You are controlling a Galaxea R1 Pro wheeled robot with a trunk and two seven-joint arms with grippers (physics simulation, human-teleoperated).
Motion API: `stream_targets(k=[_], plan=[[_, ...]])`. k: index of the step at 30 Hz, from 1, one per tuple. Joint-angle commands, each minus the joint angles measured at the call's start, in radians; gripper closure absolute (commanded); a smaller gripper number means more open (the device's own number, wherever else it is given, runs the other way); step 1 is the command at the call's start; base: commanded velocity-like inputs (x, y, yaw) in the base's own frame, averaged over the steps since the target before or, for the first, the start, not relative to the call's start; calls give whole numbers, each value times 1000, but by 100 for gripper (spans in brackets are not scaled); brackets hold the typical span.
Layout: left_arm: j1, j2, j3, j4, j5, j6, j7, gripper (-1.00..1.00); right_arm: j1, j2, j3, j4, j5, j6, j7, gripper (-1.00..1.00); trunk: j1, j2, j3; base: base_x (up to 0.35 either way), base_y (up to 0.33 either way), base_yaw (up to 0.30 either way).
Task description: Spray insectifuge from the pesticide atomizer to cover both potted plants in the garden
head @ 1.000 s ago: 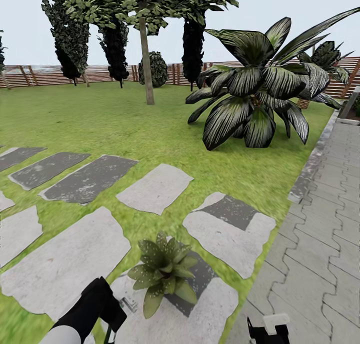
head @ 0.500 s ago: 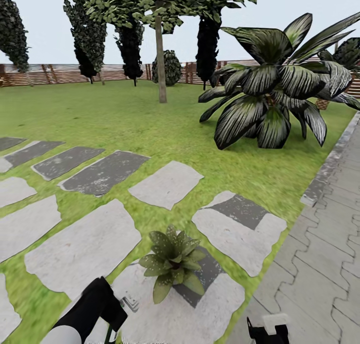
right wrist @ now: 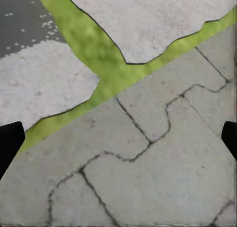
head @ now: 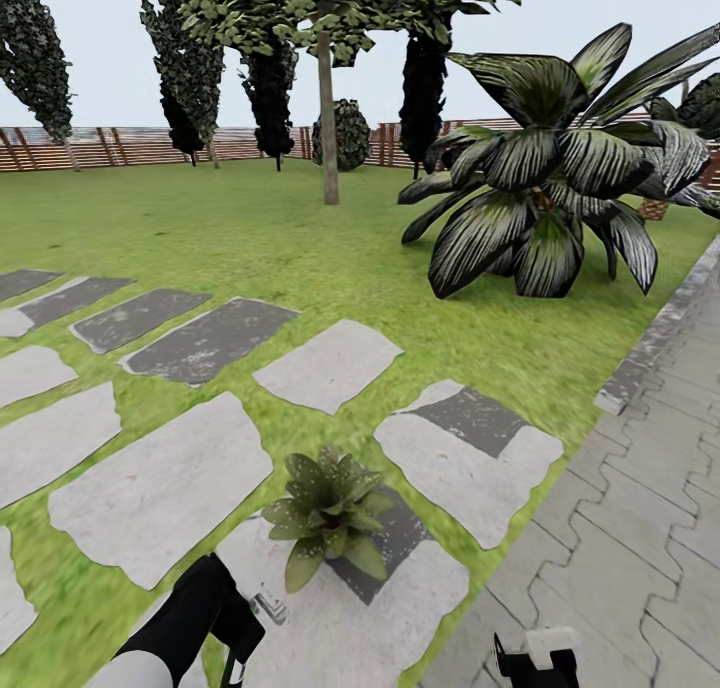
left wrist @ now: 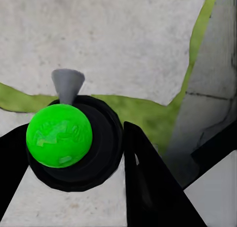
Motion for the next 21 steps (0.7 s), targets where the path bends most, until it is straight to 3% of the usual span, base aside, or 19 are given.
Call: stream_targets(k=[1, 5, 13, 21], plan=[[0, -2, 6, -2, -6, 6, -7, 100, 0, 0, 9, 0, -10, -2, -1, -100, -1, 0, -1, -198, -230, 0], [-2, -2, 6, -2, -6, 8, -4, 100, 0, 0, 9, 0, -10, -2, -1, -100, -1, 0, -1, -80, -108, 0], [-3, -9, 6, -2, -5, 8, -3, 100, 0, 0, 10, 0, -10, -2, -1, -100, -1, 0, -1, 239, -5, 0], [-2, -21, 5, -2, -15, 6, -3, 100, 0, 0, 10, 0, -10, -2, -1, -100, -1, 0, 10, 17, 0, 0]])
